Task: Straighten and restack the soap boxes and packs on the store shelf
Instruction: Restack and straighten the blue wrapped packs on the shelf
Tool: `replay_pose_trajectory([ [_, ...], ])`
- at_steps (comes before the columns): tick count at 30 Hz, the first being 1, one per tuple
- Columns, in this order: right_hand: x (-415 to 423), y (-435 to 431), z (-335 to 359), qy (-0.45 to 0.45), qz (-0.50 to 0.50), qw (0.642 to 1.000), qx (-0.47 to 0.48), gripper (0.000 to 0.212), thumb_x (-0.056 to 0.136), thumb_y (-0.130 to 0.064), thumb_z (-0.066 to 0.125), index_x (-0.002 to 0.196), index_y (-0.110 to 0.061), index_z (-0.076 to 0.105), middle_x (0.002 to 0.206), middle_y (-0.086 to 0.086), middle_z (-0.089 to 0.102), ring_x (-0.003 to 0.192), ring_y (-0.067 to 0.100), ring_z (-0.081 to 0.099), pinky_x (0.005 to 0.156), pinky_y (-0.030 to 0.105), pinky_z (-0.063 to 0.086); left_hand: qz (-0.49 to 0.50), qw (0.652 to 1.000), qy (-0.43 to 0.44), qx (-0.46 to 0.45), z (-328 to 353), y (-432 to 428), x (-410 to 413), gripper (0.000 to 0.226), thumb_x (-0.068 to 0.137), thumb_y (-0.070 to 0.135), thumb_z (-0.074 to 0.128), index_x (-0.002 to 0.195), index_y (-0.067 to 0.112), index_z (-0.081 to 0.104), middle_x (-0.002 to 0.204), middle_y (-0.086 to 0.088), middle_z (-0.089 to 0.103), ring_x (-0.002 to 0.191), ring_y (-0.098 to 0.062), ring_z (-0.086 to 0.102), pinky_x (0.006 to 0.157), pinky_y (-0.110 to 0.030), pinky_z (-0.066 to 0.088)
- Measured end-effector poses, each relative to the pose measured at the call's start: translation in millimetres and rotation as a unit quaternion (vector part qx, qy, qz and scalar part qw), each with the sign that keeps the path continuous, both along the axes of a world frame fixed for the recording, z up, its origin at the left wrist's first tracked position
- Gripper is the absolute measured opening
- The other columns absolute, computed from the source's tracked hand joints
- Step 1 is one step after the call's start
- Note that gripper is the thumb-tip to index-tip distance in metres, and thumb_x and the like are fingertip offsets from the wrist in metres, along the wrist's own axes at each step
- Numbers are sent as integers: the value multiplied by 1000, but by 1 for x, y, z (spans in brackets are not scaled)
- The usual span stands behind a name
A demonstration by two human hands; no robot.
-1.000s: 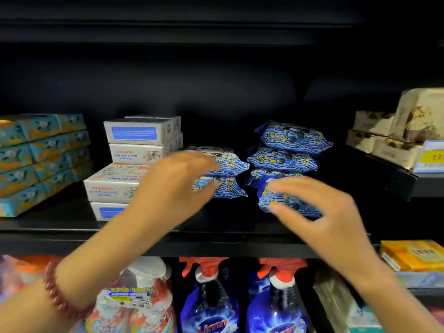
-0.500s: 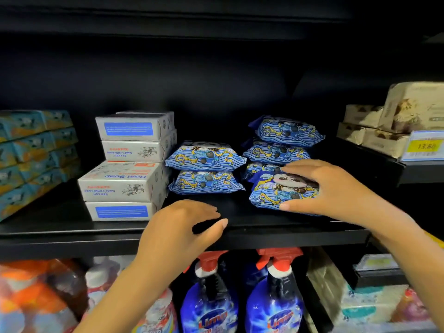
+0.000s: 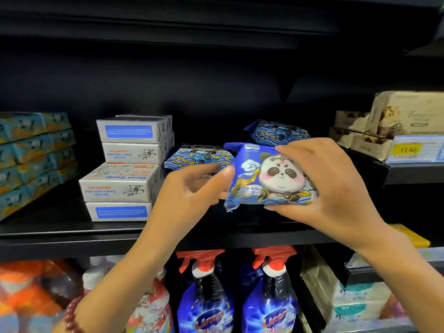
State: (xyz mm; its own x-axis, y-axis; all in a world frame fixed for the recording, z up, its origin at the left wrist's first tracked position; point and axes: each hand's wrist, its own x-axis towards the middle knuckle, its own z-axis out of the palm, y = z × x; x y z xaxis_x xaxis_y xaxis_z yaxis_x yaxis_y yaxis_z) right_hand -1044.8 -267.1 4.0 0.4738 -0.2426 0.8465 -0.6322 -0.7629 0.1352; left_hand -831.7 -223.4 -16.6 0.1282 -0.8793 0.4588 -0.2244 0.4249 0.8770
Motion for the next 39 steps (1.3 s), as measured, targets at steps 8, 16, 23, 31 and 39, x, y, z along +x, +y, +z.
replay_pose_trajectory([
  [8,6,9,7,-9,114,986,125,85,64,-48,75,135,-15,43,135,-6,46,129,7,38,108,21,30,-33,996,72,-46,2,-1,-4,21,66,27,77,82,13,74,83,-3,75,77,-17,72,64,-23,54],
  [16,6,2,17,-129,173,893,396,86,43,-53,81,122,-44,49,104,-19,63,98,4,64,86,31,54,-27,994,4,-106,-3,9,3,25,65,22,82,87,21,70,82,6,74,73,-7,69,63,-15,50],
  [23,17,11,3,-164,186,930,271,53,58,-14,87,95,-32,54,96,-17,61,86,11,62,74,25,54,-53,995,14,-88,3,14,15,52,54,23,91,100,18,66,93,9,74,86,-6,69,70,-14,50],
  [31,24,12,-11,-100,225,967,66,39,67,9,69,96,-11,53,105,1,60,104,10,58,92,15,41,-112,979,-164,34,27,11,30,54,51,44,78,102,28,71,106,10,71,102,-9,65,90,-25,52],
  [39,16,15,-11,-65,235,950,193,53,68,-9,76,109,-25,46,127,-15,54,123,0,46,97,13,37,-30,970,-239,-37,20,16,27,58,47,49,77,102,36,63,99,12,69,90,-13,66,82,-43,54],
])
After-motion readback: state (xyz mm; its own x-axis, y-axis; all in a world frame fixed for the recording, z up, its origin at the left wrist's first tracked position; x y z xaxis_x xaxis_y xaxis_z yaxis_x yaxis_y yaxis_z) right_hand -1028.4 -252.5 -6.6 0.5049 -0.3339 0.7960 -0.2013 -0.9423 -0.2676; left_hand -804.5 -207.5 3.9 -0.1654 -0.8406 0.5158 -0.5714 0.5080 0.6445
